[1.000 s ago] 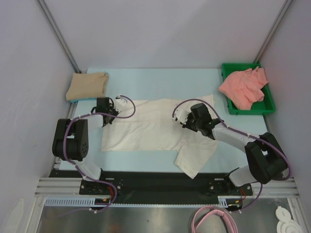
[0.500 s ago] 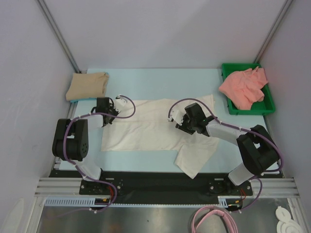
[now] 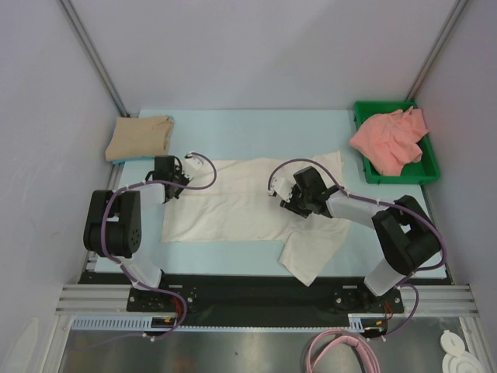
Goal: Fold and stack the t-shirts
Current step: Fold the tshirt
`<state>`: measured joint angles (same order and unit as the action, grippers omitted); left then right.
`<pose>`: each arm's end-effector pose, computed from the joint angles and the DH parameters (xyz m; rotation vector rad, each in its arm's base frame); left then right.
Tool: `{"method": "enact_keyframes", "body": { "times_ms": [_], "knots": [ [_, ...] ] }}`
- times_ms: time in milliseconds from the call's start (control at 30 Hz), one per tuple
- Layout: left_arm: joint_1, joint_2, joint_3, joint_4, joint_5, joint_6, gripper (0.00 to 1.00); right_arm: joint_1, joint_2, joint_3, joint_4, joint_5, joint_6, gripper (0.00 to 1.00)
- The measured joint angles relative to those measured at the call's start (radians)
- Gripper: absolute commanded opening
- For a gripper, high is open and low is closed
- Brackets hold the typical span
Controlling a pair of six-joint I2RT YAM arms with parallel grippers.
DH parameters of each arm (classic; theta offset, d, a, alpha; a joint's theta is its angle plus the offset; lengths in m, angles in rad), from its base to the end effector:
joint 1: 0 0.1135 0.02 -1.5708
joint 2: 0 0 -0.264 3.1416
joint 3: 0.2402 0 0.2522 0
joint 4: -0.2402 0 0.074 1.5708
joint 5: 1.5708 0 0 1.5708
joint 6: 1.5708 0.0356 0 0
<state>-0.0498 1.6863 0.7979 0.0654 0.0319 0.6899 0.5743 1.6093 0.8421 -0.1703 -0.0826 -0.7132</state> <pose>0.3255 -0.0174 0.1431 0.8850 2.2411 0.2609 0.2611 0.1725 0.1622 -1.5300 1.9825 0.0463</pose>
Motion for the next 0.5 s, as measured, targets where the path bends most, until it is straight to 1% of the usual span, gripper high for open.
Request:
{"method": "enact_keyframes", "body": {
  "times_ms": [267, 367, 400, 467, 500],
  "knots": [
    [0.000, 0.000, 0.000, 0.000, 0.000, 0.000, 0.02, 0.006, -0.035, -0.003, 0.022, 0.029, 0.012, 0.41],
    [0.000, 0.000, 0.000, 0.000, 0.000, 0.000, 0.02, 0.007, -0.015, -0.003, 0.047, 0.049, 0.006, 0.34],
    [0.000, 0.000, 0.000, 0.000, 0.000, 0.000, 0.02, 0.008, -0.006, -0.003, 0.052, 0.055, 0.005, 0.27],
    [0.000, 0.000, 0.000, 0.000, 0.000, 0.000, 0.02, 0.011, 0.017, -0.003, 0.057, 0.075, 0.000, 0.20],
    [0.000, 0.000, 0.000, 0.000, 0.000, 0.000, 0.02, 0.014, 0.023, -0.003, 0.057, 0.082, -0.002, 0.13]
  ]
}}
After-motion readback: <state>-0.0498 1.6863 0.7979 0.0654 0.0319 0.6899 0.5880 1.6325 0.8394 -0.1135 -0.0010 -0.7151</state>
